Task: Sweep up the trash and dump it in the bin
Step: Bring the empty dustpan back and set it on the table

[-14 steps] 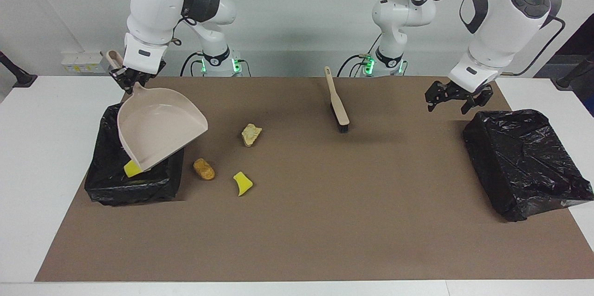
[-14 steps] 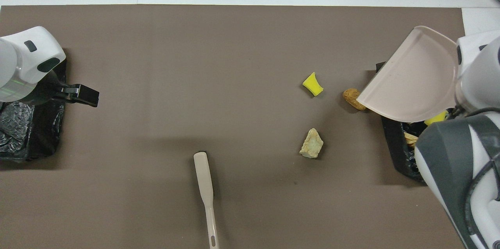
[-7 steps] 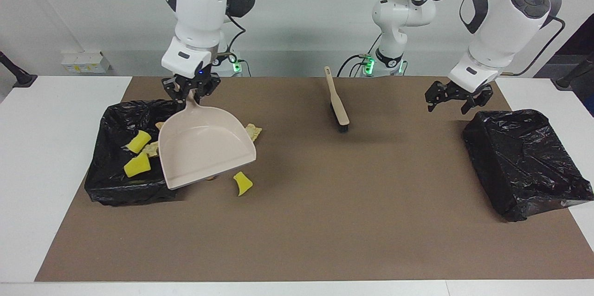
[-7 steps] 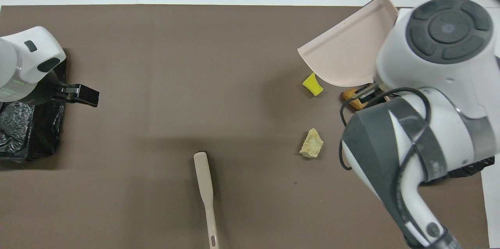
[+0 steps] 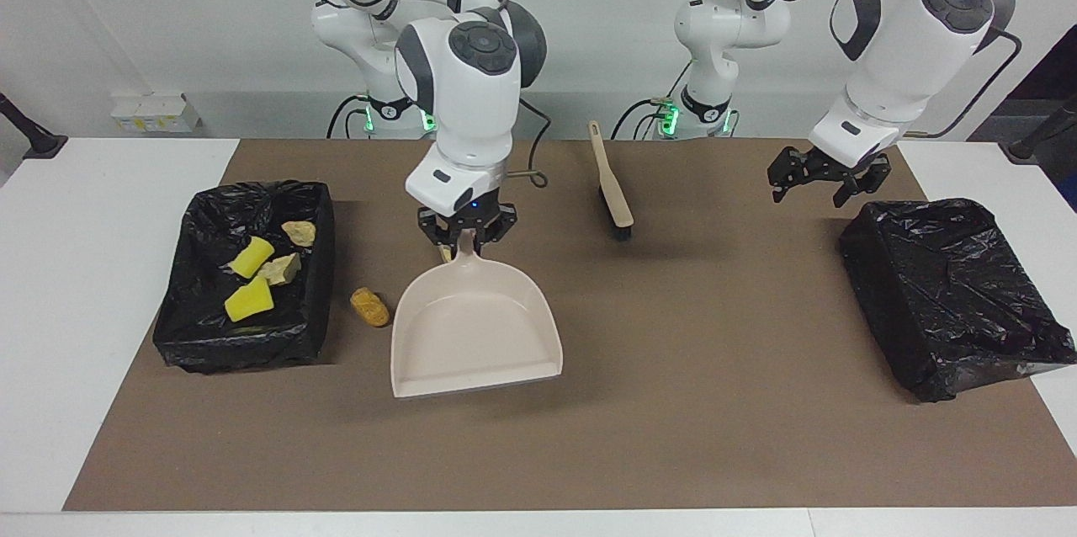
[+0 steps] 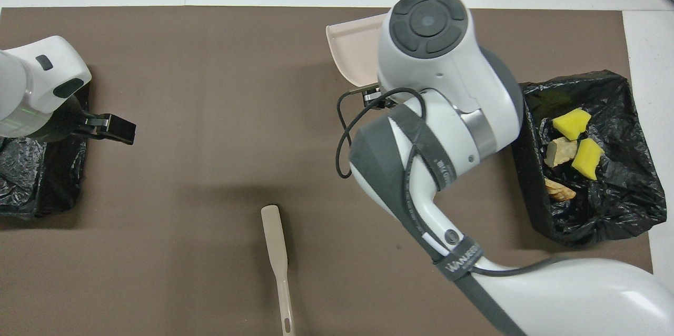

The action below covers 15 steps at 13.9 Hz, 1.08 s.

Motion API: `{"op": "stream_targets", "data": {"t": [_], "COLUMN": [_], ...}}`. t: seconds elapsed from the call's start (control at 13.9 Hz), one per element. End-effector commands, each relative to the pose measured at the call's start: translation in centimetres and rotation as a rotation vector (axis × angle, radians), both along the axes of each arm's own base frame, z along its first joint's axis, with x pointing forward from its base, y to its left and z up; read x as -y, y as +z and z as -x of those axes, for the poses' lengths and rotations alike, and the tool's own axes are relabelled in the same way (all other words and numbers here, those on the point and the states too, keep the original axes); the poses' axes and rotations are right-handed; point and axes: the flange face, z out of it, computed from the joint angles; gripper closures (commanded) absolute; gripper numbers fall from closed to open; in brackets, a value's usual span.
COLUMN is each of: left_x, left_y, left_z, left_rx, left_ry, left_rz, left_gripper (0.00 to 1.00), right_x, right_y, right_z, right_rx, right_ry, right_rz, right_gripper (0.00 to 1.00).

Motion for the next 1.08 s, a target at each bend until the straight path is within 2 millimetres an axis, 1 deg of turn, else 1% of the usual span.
{"op": "stream_targets", "data": {"t": [0.0, 0.07, 0.22, 0.36, 0.43, 0.5, 0.58, 0.65, 0.79, 0.94, 1.01], "left_x": [-0.7, -1.1, -1.3, -1.3, -1.3, -1.3, -1.3, -1.3, -1.3, -1.3, -1.3], "left_y": [0.4, 0.3, 0.3, 0.3, 0.3, 0.2, 0.1, 0.1, 0.1, 0.1, 0.1], "left_z": [-0.4, -0.4, -0.4, -0.4, -0.4, -0.3, -0.3, -0.3, -0.3, -0.3, -0.3], "left_rx": [-0.002, -0.003, -0.005, -0.006, -0.008, -0.012, -0.013, -0.014, -0.013, -0.013, -0.011], "left_ry": [-0.01, -0.004, 0.0, 0.0, 0.001, -0.001, -0.001, -0.001, -0.001, -0.001, -0.003], "left_rz": [-0.014, -0.014, -0.015, -0.015, -0.015, -0.016, -0.016, -0.016, -0.016, -0.016, -0.015], "left_gripper": [0.0, 0.0, 0.0, 0.0, 0.0, 0.0, 0.0, 0.0, 0.0, 0.0, 0.0], "right_x": [-5.1, -7.5, -12.1, -15.1, -16.6, -17.8, -18.5, -19.0, -19.0, -19.4, -19.4], "right_y": [-2.2, -3.4, -7.4, -8.9, -10.4, -11.4, -12.3, -12.5, -12.7, -13.4, -13.9], "right_z": [0.2, 0.6, 1.6, 2.9, 3.6, 4.2, 4.3, 4.8, 5.2, 5.8, 5.7], "right_rx": [0.006, -0.001, -0.025, -0.014, -0.028, -0.034, -0.04, -0.059, -0.094, -0.105, -0.109], "right_ry": [-0.031, -0.024, -0.043, -0.071, -0.088, -0.097, -0.101, -0.103, -0.109, -0.1, -0.102], "right_rz": [-0.059, -0.067, -0.075, -0.115, -0.129, -0.145, -0.167, -0.182, -0.182, -0.171, -0.166], "right_gripper": [1.0, 1.0, 1.0, 1.0, 1.0, 1.0, 1.0, 1.0, 1.0, 1.0, 0.93]}}
